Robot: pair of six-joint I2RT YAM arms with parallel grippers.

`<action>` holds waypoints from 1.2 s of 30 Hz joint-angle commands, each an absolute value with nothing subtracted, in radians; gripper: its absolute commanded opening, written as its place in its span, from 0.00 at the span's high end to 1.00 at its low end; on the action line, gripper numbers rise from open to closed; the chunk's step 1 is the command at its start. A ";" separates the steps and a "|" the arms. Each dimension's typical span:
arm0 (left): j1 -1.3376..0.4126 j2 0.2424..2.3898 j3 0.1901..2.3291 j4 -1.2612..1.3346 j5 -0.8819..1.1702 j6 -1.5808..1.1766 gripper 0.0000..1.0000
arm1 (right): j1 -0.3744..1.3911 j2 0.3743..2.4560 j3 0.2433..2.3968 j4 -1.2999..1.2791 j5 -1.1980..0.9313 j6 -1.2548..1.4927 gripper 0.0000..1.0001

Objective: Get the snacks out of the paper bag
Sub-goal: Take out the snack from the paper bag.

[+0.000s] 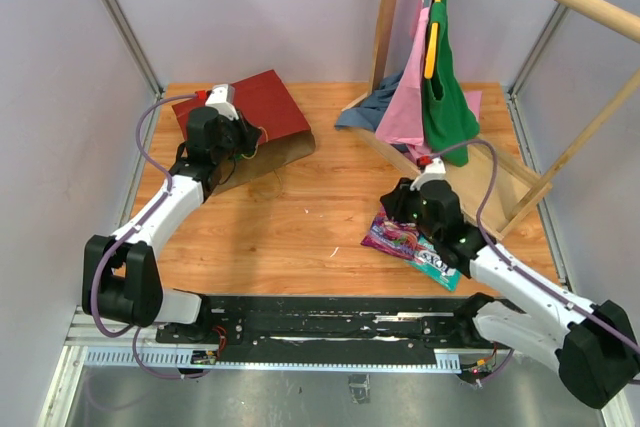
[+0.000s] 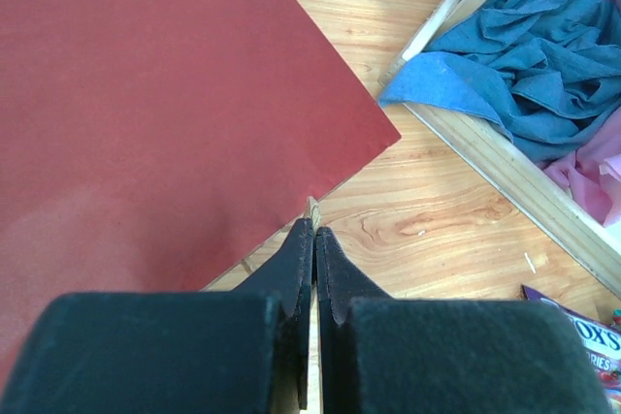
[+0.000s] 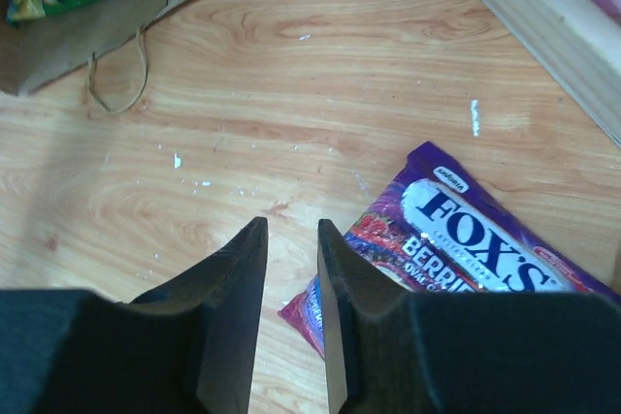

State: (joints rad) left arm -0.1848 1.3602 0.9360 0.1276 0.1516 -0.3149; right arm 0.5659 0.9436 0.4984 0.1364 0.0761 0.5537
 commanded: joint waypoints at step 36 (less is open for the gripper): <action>-0.179 1.242 0.898 0.169 0.137 -0.269 0.99 | 0.996 1.718 1.106 0.272 0.169 0.301 0.38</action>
